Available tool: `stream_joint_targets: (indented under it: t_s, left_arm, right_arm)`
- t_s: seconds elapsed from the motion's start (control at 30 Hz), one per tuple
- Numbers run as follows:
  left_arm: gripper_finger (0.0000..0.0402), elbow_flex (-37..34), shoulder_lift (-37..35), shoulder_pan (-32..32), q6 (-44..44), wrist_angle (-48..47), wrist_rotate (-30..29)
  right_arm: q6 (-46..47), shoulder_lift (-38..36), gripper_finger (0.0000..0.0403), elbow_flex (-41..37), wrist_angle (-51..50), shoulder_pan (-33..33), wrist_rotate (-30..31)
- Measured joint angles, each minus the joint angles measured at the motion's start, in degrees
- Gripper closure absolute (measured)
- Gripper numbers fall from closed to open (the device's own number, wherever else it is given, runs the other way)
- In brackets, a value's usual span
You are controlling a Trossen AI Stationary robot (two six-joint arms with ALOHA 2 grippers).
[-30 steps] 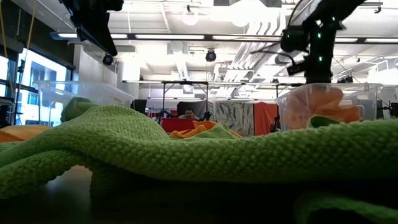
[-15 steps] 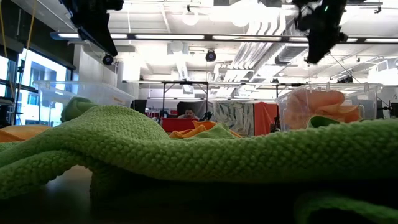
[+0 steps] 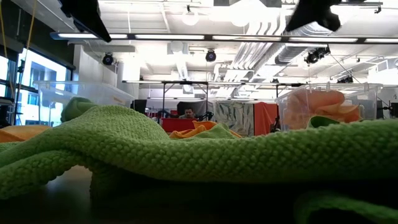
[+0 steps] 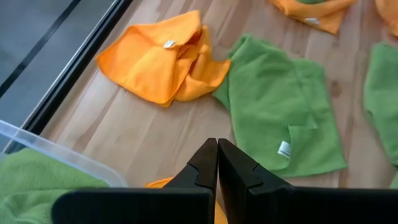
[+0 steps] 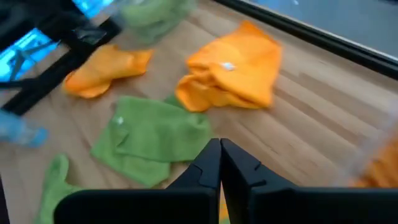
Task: Sort microfiber towel by color & place in baskets
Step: Put the green microfiber towel into the left transparent bin
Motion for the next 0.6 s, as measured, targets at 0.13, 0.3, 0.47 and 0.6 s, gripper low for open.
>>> stream_joint_targets:
  t_s: [0.13, 0.3, 0.47, 0.6]
  left_arm:
    - [0.0401, 0.00, -1.74, -0.02, 0.12, -0.49, 1.43]
    - [0.0401, 0.00, -2.54, -0.02, 0.10, -1.22, 3.81]
    - [0.0402, 0.00, -2.10, -0.04, -1.44, -0.85, 4.66]
    - [0.0401, 0.00, -0.80, -1.68, -3.83, 0.89, 7.19]
  right_arm:
    - [5.01, 7.30, 0.0402, 1.56, 0.68, 10.87, 7.62]
    - [13.97, 14.95, 0.0402, 5.40, -4.45, 19.14, 10.36]
    - [22.87, 20.92, 0.0402, 9.93, -12.23, 24.53, 10.20]
    - [27.15, 24.19, 0.0403, 12.95, -17.41, 27.29, 9.17]
